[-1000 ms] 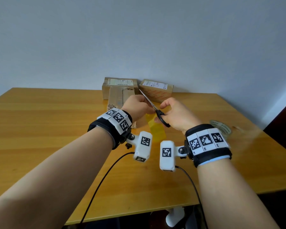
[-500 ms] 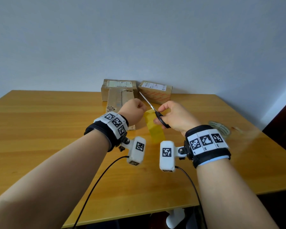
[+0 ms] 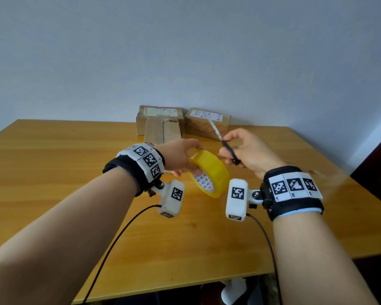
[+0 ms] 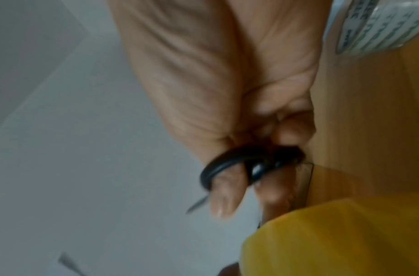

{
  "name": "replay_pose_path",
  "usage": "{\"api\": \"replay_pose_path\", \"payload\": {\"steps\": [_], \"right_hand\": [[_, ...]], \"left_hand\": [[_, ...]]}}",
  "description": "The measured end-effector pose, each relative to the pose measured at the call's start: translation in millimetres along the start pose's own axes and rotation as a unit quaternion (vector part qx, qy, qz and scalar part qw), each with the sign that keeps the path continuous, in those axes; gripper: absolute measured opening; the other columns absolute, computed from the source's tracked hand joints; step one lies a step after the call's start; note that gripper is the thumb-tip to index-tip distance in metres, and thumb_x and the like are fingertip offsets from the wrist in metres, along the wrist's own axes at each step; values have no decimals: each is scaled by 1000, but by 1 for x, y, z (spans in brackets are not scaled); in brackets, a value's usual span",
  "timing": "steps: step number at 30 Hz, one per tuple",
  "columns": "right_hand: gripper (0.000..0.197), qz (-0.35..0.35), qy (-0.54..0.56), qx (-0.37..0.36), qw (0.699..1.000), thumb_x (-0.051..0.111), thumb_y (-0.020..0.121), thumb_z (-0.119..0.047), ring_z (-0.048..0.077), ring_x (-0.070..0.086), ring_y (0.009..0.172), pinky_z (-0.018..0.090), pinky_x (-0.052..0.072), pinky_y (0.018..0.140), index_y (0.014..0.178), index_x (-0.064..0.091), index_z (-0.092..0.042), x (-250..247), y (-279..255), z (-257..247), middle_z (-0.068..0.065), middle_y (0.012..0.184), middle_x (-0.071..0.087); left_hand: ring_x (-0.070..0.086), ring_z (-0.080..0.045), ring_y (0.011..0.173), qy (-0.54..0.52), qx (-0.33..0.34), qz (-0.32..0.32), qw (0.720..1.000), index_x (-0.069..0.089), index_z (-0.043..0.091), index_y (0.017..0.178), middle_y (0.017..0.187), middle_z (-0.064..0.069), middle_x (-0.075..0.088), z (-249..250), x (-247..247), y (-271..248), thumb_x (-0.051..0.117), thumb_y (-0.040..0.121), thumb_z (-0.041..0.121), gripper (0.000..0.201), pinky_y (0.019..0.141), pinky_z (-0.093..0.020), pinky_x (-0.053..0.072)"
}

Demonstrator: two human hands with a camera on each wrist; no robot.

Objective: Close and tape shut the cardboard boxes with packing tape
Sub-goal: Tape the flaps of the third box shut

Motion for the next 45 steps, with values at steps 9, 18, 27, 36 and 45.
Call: {"api": "replay_pose_path", "payload": {"steps": [9,18,27,36,45], "right_hand": [[19,-19,-161,185,969,56,101,-4,31,67,94,33,60,69,114,69,-4,17,13,76,14,102,69],[30,40,-59,-40,997,50,106,-38,13,61,112,39,51,98,127,68,-27,8,12,-4,-9,125,67],[56,-19,-184,-71,980,77,86,-4,14,54,120,36,47,97,129,56,-33,23,18,-8,-9,129,58],[54,56,-161,-135,976,61,91,6,20,58,119,38,49,97,127,64,-34,11,14,-33,-3,132,61],[57,42,-111,-133,984,63,90,9,18,61,114,33,52,92,129,66,-33,14,13,-43,-3,127,65]], "left_hand": [[69,-22,83,-50,-16,32,998,49,34,124,107,2,56,-6,-2,-6,86,74,31,62,69,-38,63],[68,-23,79,-124,-53,103,985,48,22,124,99,1,54,-5,-7,-7,83,76,41,62,69,-42,63],[60,-18,69,-218,-46,71,972,60,11,107,84,-7,54,-7,-6,-11,84,75,41,49,66,-34,62],[60,-18,68,-243,60,210,945,64,14,102,80,-7,59,-10,-53,-22,49,101,15,15,76,-37,60],[49,14,54,-142,183,202,951,50,-2,119,76,13,45,39,-60,-44,30,103,-1,25,53,-4,35]]}}
Point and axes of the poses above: each hand's wrist, its own y-axis towards the middle knuckle, its own x-axis out of the palm, z = x × y, the point moved 10 cm from there along y, towards the middle knuckle
